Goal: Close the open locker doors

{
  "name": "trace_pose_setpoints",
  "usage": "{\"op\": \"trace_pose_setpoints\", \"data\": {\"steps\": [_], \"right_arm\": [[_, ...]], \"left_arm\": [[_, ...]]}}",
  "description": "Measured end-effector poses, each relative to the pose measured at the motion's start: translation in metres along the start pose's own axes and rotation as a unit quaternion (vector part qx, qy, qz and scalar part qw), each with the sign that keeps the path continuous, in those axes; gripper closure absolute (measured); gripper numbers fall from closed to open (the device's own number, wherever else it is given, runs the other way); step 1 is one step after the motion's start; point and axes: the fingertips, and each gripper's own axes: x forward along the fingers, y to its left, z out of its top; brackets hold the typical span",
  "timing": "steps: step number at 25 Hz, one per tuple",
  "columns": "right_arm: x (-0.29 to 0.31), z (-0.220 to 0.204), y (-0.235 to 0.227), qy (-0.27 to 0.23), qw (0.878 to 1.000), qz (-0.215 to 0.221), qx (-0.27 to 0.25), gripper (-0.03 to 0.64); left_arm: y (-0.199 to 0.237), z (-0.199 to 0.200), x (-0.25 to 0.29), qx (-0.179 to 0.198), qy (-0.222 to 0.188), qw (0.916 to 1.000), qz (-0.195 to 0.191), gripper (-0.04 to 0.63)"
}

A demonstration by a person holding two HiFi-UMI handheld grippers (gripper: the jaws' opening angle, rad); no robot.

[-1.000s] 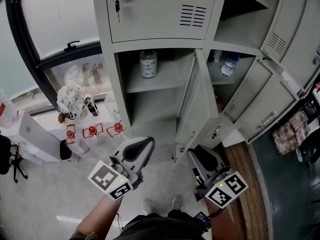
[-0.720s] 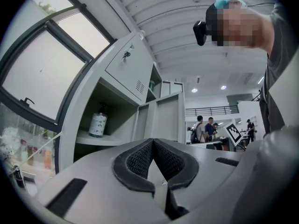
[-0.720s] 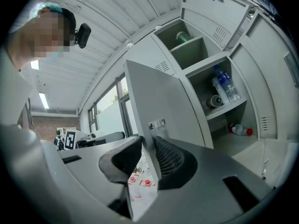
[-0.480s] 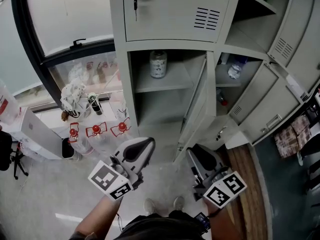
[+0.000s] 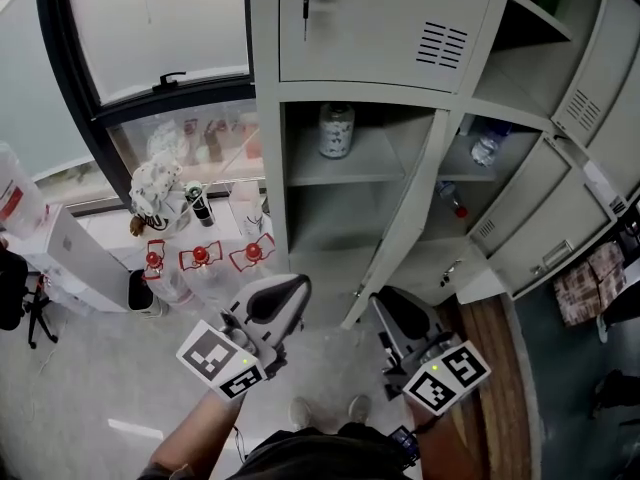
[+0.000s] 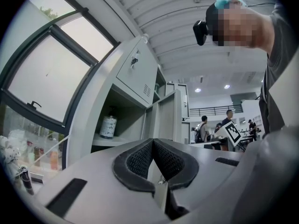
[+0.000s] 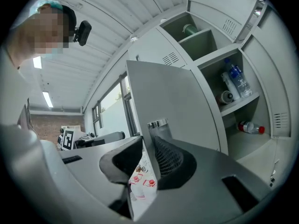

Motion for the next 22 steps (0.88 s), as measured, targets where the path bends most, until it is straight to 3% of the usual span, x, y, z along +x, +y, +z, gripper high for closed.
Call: {"op": "trace_pose_setpoints", "data": {"steps": [22], "right_arm": [[0.049,-0.005,0.015,0.012,0.999,0.046,-0.001,0.537]], "left_arm": [[0.033,0.006,-0.008,0.006,-0.003,0.9995,0.032,0.586]]}}
